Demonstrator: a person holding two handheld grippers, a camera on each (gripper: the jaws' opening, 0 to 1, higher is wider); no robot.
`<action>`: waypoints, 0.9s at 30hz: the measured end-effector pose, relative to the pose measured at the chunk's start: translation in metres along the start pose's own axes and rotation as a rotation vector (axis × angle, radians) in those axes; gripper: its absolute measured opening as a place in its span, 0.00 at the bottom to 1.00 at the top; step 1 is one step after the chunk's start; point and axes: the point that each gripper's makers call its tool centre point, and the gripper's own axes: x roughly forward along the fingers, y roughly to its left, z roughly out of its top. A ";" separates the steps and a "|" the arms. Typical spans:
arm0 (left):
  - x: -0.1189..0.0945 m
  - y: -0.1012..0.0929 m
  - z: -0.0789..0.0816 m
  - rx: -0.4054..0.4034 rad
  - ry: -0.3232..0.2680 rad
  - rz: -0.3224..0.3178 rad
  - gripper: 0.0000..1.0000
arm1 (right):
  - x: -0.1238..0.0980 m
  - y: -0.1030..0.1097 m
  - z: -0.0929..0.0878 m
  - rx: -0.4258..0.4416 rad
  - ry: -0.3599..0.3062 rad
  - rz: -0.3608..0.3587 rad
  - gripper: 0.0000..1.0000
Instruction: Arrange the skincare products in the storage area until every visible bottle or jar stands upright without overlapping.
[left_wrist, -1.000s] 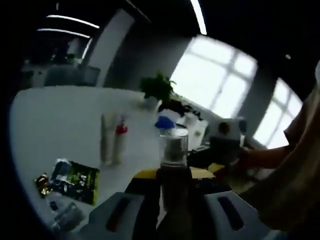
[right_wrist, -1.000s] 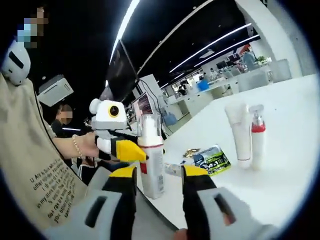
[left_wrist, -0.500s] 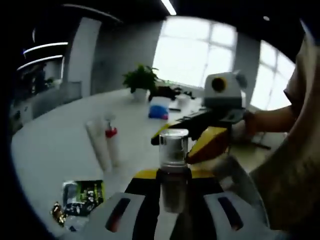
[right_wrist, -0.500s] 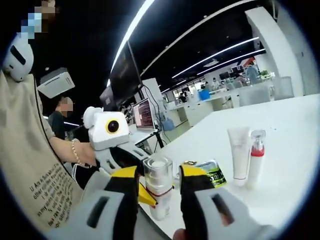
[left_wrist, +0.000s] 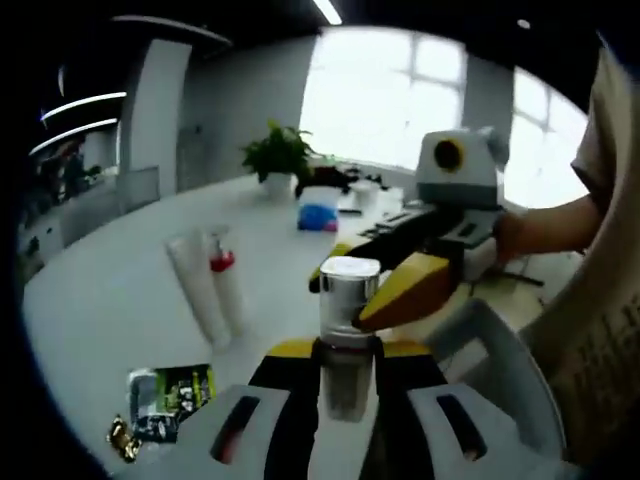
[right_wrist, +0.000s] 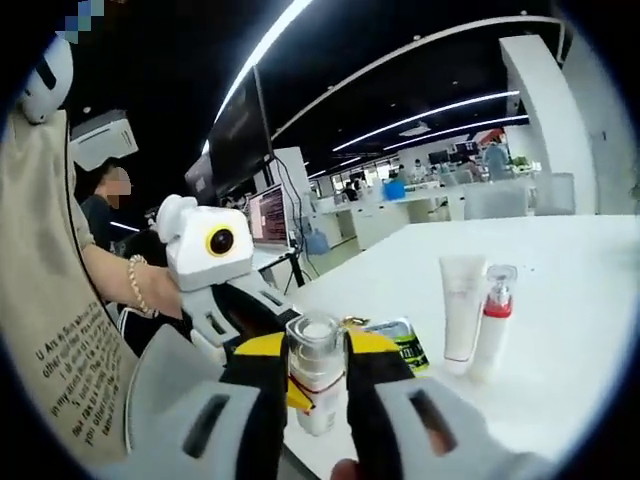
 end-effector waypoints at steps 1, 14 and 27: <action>0.001 0.001 -0.001 0.002 0.001 0.001 0.17 | 0.001 -0.002 -0.002 -0.005 0.006 -0.007 0.21; 0.030 0.023 -0.028 0.046 0.061 0.045 0.18 | 0.014 -0.025 -0.032 -0.154 0.136 -0.093 0.21; 0.063 0.041 -0.059 0.081 0.129 0.056 0.18 | 0.020 -0.055 -0.072 -0.187 0.258 -0.125 0.21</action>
